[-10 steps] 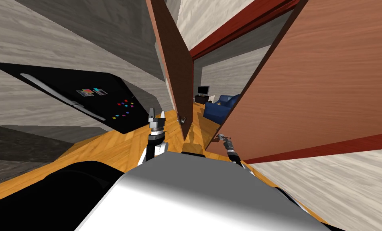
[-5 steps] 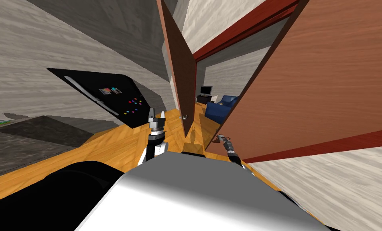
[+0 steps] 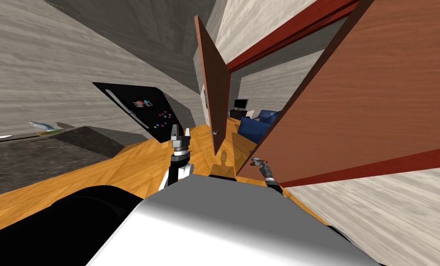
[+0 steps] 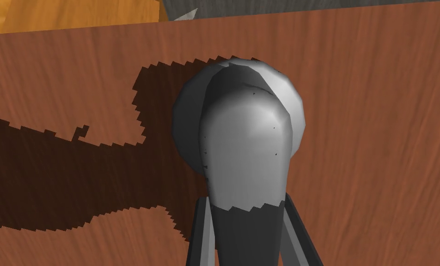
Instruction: Pull the door open
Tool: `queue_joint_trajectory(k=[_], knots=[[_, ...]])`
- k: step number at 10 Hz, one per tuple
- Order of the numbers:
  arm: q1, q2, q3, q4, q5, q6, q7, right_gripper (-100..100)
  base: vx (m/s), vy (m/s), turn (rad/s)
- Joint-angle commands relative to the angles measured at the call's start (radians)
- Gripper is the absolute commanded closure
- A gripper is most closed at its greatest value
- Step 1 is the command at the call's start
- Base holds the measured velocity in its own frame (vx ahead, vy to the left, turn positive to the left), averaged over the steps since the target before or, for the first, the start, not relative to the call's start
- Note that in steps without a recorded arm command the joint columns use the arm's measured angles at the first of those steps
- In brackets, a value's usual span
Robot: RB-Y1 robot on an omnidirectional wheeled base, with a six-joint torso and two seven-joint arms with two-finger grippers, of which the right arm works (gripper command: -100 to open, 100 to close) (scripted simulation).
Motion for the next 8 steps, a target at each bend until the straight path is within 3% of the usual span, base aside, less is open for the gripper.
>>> queue_joint_trajectory(k=[1, 3, 4, 5, 8], knots=[[0.033, -0.012, 0.017, -0.02, 0.005, -0.026, -0.019, 100, -0.193, -0.067, 0.208], [0.051, -0.025, 0.028, -0.017, 0.007, -0.056, -0.034, 100, -0.183, -0.078, 0.129], [0.042, -0.026, 0.023, -0.015, 0.005, -0.043, -0.031, 100, -0.076, -0.021, 0.012], [0.056, -0.031, 0.031, -0.005, 0.005, -0.068, -0.038, 100, -0.123, -0.046, 0.174], [0.076, -0.041, 0.041, 0.01, 0.004, -0.11, -0.049, 100, -0.165, -0.044, 0.151]])
